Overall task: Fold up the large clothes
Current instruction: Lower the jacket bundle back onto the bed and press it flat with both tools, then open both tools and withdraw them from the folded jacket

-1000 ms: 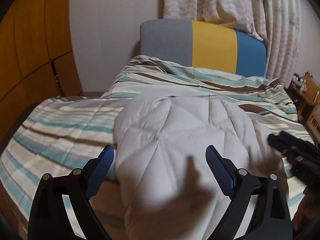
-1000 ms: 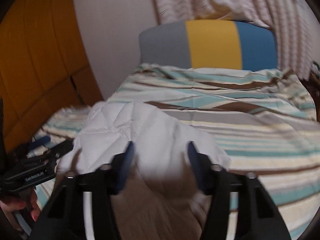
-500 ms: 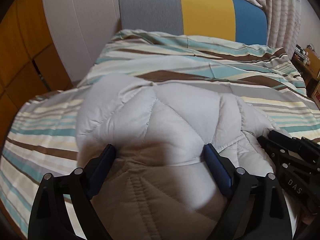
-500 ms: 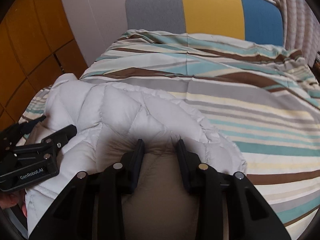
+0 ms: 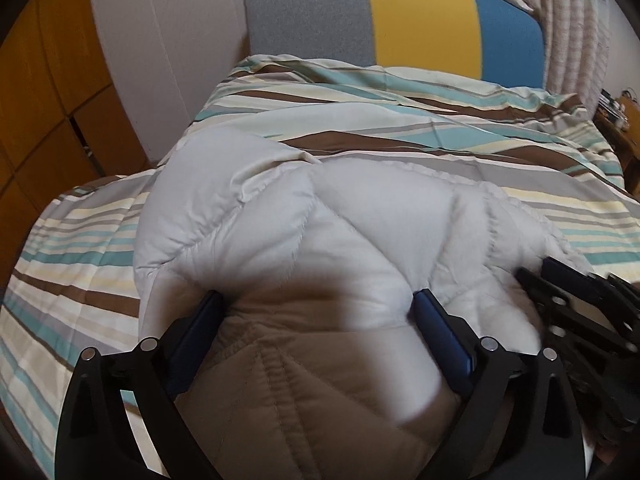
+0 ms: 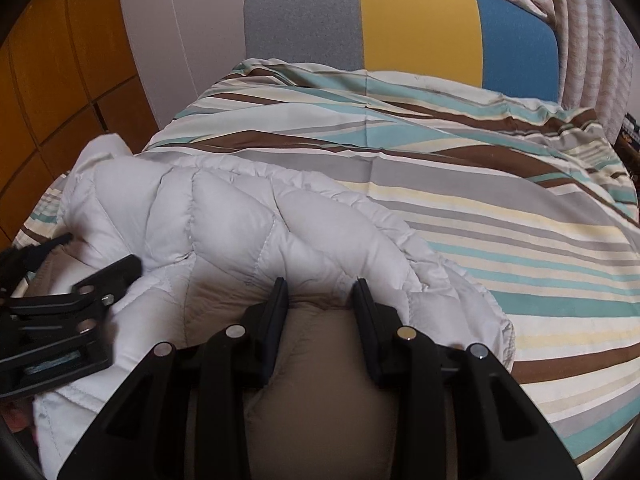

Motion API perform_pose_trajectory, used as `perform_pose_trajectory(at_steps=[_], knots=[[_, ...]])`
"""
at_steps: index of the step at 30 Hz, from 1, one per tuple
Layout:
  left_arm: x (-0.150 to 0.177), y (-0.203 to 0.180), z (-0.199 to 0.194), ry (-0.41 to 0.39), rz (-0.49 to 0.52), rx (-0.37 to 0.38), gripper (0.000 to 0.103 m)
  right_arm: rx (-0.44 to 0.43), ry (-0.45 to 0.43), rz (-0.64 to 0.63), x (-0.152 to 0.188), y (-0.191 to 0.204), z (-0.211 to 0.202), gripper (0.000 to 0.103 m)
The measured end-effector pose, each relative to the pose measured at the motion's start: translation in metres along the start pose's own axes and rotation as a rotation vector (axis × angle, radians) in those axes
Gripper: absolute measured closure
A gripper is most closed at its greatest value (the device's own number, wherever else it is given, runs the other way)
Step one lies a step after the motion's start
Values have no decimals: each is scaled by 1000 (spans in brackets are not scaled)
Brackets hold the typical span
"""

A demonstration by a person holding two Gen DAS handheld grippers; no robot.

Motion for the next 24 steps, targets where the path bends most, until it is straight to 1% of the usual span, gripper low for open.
perform_pose_trajectory(at_steps=[3, 4, 6, 7, 8, 9, 10, 13, 16, 20, 24], knots=[[7, -5, -31, -20, -25, 60, 8, -6, -6, -1, 0, 0, -1, 70], [13, -7, -43, -33, -34, 78, 8, -12, -10, 4, 0, -1, -2, 69], [25, -10, -65, -78, -11, 75, 8, -30, -35, 8, -1, -1, -11, 67], [31, -11, -72, -96, 7, 67, 8, -42, -60, 14, 0, -1, -21, 63], [41, -13, -83, -113, 36, 60, 8, -46, -87, 21, 0, -2, -33, 55], [48, -14, -90, -123, 50, 56, 8, -55, -126, 28, 2, -2, -50, 53], [55, -14, -95, -131, 57, 52, 8, -65, -161, 30, 7, -2, -68, 51], [70, -9, -104, -152, 15, 59, 8, -59, -197, 30, 23, 0, -99, 51], [77, -5, -100, -147, -24, 73, 6, -23, -182, 19, 43, 2, -112, 50], [87, -9, -89, -146, 24, 39, 3, 66, -127, -23, 65, 5, -104, 50], [92, -8, -80, -126, 31, 32, 3, 72, -98, -25, 72, 6, -89, 50]])
Point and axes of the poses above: each gripper's, at about its wrist camera, not at the fingertips, and z roughly the way its jaws point, y to its left, x to its underside, the point moved 10 cm from there along z, roughly the way its jaws point, and after that the axes turned 5 degrees about -z, right-handed, at the moved point
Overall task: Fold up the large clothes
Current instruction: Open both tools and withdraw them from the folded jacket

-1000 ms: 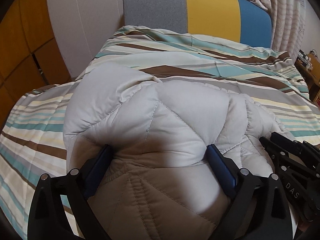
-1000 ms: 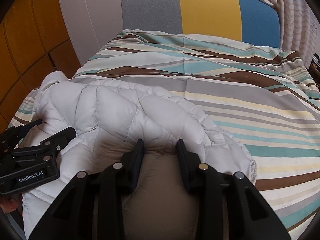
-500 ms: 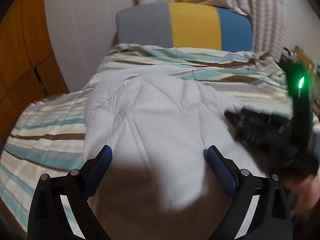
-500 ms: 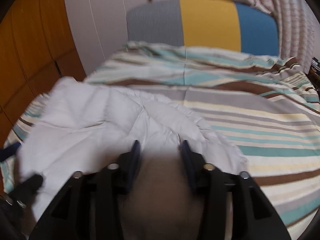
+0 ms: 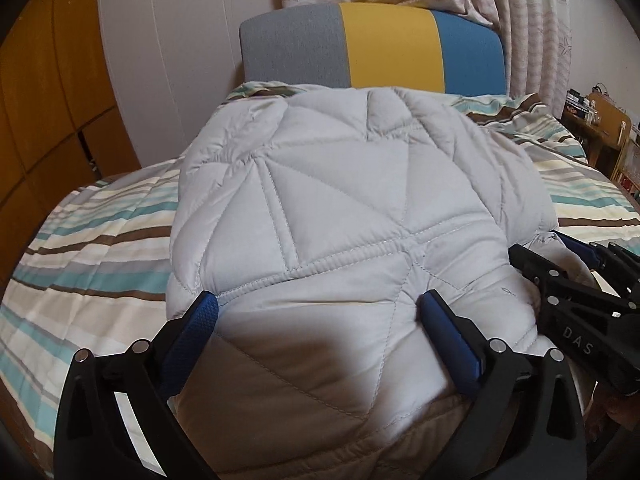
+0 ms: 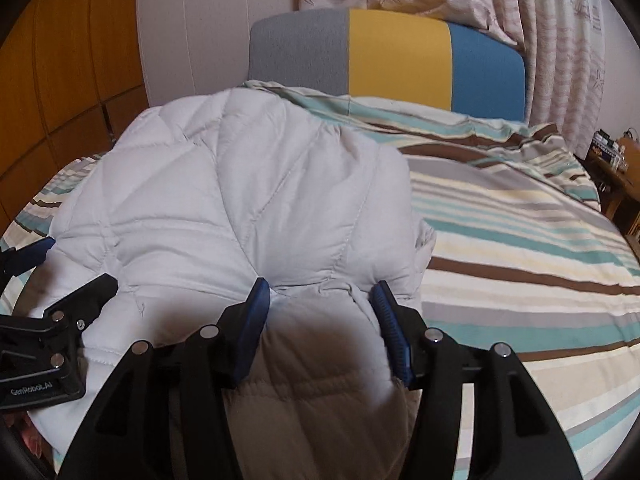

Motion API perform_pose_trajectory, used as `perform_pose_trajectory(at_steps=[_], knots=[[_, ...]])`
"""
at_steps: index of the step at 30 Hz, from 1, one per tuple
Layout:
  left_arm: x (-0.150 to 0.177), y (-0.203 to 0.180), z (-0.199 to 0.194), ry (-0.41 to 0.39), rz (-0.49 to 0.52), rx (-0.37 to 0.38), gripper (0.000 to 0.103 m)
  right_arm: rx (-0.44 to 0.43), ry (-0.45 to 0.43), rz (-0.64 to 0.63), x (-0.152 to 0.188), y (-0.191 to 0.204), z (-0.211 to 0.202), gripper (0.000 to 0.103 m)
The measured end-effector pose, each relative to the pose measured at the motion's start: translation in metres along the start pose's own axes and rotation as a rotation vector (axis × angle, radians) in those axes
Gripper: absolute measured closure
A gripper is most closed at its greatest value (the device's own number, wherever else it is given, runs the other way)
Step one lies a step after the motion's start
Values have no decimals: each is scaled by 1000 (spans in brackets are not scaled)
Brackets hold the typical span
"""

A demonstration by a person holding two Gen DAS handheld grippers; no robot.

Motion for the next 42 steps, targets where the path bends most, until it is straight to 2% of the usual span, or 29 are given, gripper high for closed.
perform_pose_trajectory(at_steps=[6, 8, 12, 16, 18, 22, 26, 31, 37, 42], knots=[[5, 3, -11, 12, -36, 8, 3, 24, 29, 2, 3, -1, -13, 47], [10, 8, -26, -6, -83, 28, 3, 38, 17, 21, 4, -3, -27, 31], [26, 18, -53, -29, -167, 41, 3, 17, 10, 60, 15, -2, -54, 28], [38, 28, -71, -37, -189, 13, 3, 14, 25, 61, 27, 5, -75, 20], [43, 33, -84, -54, -193, -17, 3, 4, 34, 57, 32, 11, -83, 19], [57, 40, -101, -55, -158, -78, 3, -22, 41, 32, 41, 26, -99, 10], [74, 48, -118, -50, -182, -58, 3, -65, 39, 5, 52, 43, -118, 2], [89, 59, -136, -40, -229, -41, 3, -101, 48, -24, 65, 57, -136, 2], [93, 66, -168, -68, -302, -9, 3, -89, 16, -1, 74, 57, -167, 2], [86, 60, -194, -106, -281, -6, 3, -96, -23, 41, 68, 50, -195, 2]])
Point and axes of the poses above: each gripper's, at about its wrist camera, not at the fingertips, and z roughly the way its jaws point, y to its left, x to its underside, the point moved 10 cm from there along z, roughly the way its jaws point, and after that the axes turned 5 degrees about -z, right-handed, at the moved point
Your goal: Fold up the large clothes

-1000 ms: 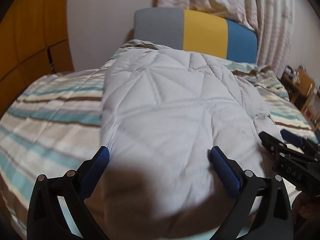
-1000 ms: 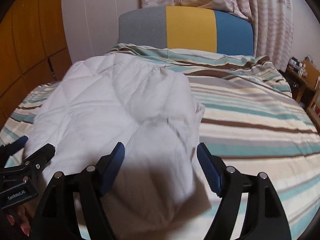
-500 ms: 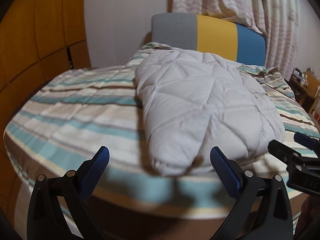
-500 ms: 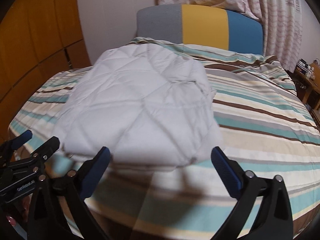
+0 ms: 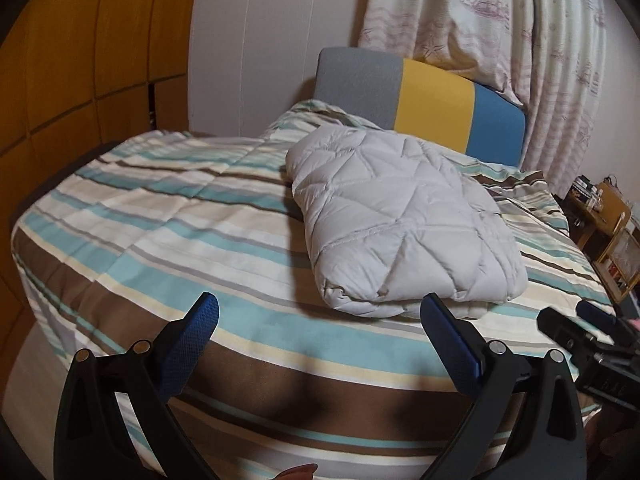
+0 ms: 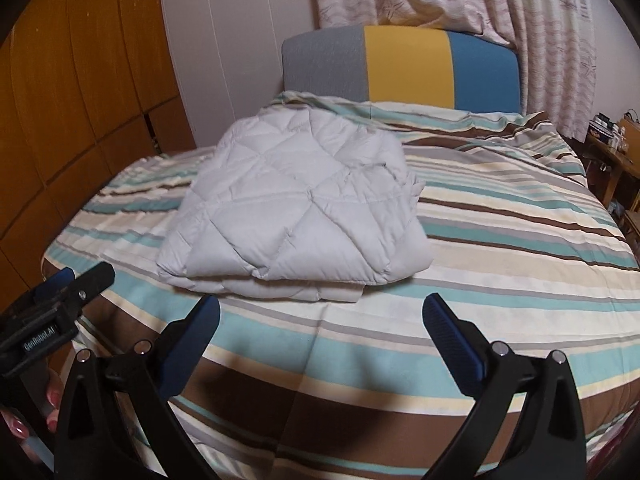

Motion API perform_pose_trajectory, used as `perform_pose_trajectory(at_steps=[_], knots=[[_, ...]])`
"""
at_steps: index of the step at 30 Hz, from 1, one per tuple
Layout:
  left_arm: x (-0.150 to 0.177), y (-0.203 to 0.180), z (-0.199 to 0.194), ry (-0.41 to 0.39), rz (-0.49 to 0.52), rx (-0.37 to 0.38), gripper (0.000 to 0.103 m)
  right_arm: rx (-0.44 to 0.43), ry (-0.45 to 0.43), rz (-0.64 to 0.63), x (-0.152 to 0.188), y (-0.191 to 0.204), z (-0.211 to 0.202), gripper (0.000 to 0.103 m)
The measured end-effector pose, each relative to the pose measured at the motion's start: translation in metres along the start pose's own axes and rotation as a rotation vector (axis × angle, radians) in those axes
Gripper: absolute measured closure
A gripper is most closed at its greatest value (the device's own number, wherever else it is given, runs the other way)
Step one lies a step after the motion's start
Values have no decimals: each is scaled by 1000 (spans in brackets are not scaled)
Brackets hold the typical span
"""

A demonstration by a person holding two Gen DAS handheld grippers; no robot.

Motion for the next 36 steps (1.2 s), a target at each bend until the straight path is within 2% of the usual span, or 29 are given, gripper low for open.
perform_pose_trajectory(at_steps=[17, 36], knots=[[-20, -19, -37, -80, 64, 18, 3, 33, -74, -34, -27, 1, -45, 2], [-17, -23, -36, -65, 47, 37, 3, 28, -64, -6, -25, -5, -46, 2]])
Point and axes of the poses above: each gripper's, at about its wrist camera, not at the fingertips, and z roughly the way its jaws point, y to its left, x to its underside, the point moved 10 cm from there along z, roughly the way its jaws point, and after that the axes turned 5 degrees about -z, right-handed, at the moved point
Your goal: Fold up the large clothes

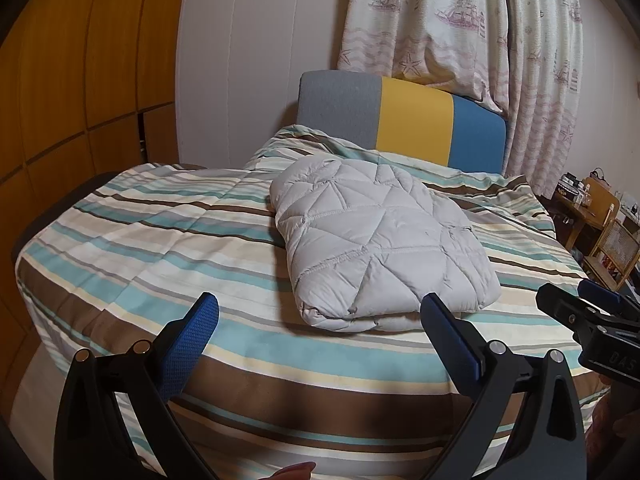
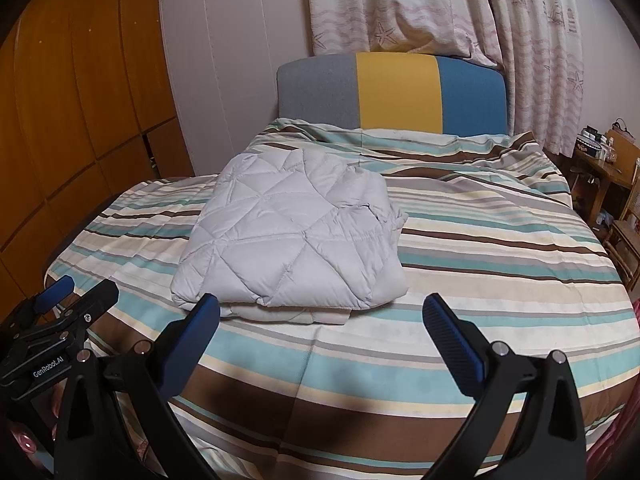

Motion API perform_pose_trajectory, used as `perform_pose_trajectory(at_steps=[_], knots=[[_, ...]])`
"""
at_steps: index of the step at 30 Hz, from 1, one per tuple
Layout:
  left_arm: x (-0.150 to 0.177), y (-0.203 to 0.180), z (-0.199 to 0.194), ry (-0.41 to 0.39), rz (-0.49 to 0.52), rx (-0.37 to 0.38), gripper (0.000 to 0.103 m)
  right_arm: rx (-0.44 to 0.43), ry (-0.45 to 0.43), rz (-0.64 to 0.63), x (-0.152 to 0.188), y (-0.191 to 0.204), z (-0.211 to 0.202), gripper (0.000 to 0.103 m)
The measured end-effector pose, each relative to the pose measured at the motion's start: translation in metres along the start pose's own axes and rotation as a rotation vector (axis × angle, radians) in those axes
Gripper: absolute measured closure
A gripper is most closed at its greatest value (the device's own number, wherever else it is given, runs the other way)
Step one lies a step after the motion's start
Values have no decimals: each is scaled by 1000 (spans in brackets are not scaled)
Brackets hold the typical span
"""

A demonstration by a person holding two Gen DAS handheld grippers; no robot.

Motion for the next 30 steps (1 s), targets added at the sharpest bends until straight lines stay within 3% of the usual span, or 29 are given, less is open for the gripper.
perform_pose_trajectory(at_steps=[30], knots=[[5, -4, 5, 16, 8, 25, 3, -11, 17, 6, 5, -1, 4, 2]])
Point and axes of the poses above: each gripper's, at about its wrist camera, not at the fingertips, and z roughly the way its jaws point, y to its left, x to its underside, the point moved 10 cm from there along z, roughly the way its jaws point, and after that the axes turned 5 degrees about -z, right-handed, at the moved point
